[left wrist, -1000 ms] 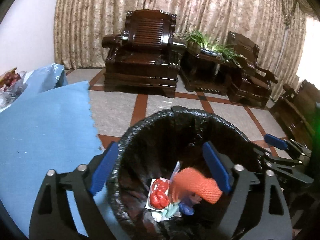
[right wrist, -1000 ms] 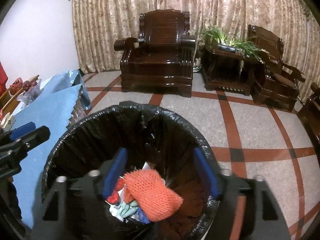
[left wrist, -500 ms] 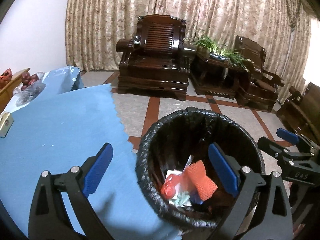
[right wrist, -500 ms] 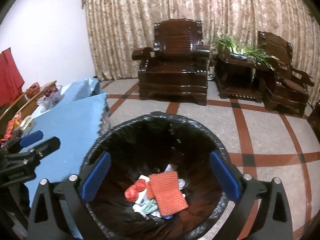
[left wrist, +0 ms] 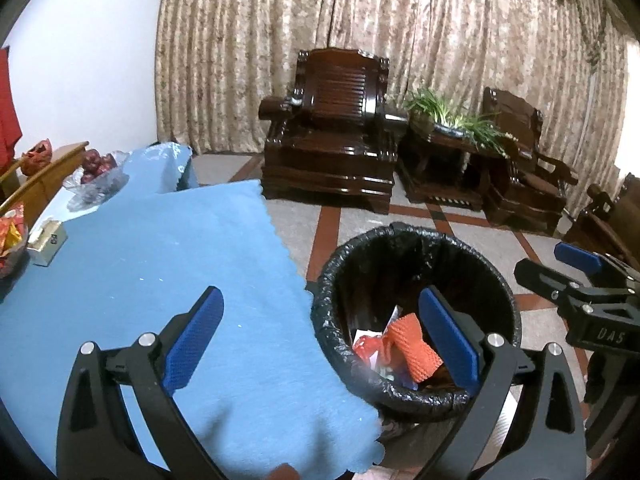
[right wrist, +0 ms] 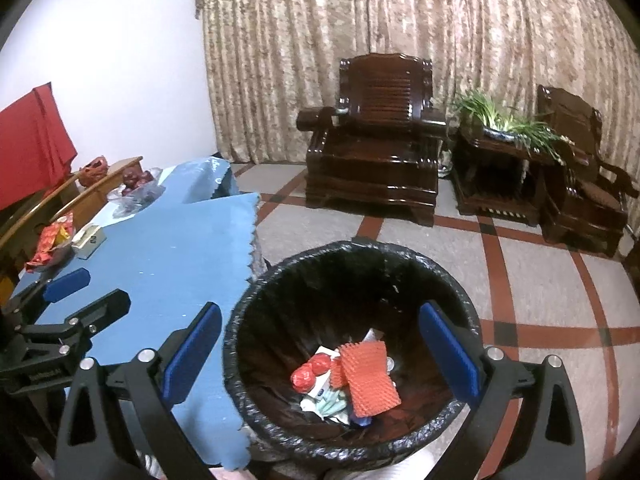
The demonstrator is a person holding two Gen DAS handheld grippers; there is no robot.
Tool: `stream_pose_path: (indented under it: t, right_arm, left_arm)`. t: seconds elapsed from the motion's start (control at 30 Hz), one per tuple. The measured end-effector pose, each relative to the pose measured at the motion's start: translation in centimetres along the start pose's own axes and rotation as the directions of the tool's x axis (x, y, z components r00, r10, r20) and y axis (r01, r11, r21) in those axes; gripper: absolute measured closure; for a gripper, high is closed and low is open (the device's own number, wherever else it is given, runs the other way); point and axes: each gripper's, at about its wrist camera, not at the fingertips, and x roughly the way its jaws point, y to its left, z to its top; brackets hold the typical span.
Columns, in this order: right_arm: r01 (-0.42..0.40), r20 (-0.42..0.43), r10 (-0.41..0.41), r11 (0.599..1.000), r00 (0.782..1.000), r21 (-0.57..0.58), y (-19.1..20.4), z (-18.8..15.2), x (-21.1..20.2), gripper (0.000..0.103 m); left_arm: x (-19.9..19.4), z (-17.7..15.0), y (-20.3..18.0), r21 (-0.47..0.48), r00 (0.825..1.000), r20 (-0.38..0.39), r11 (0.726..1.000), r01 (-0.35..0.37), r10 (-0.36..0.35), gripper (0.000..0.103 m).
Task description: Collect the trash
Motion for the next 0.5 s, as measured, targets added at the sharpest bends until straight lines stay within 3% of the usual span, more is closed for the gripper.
stream_pose_path:
  t: [0.5]
  right_arm:
    - [-0.041, 0.045, 0.044, 0.997, 0.998, -0.059, 3.0, 1.0, -2.8, 0.006]
  left_arm:
    - [-5.1, 0.7, 0.5, -0.022, 0.996, 0.076, 0.999, -0.037, 0.039, 0.007]
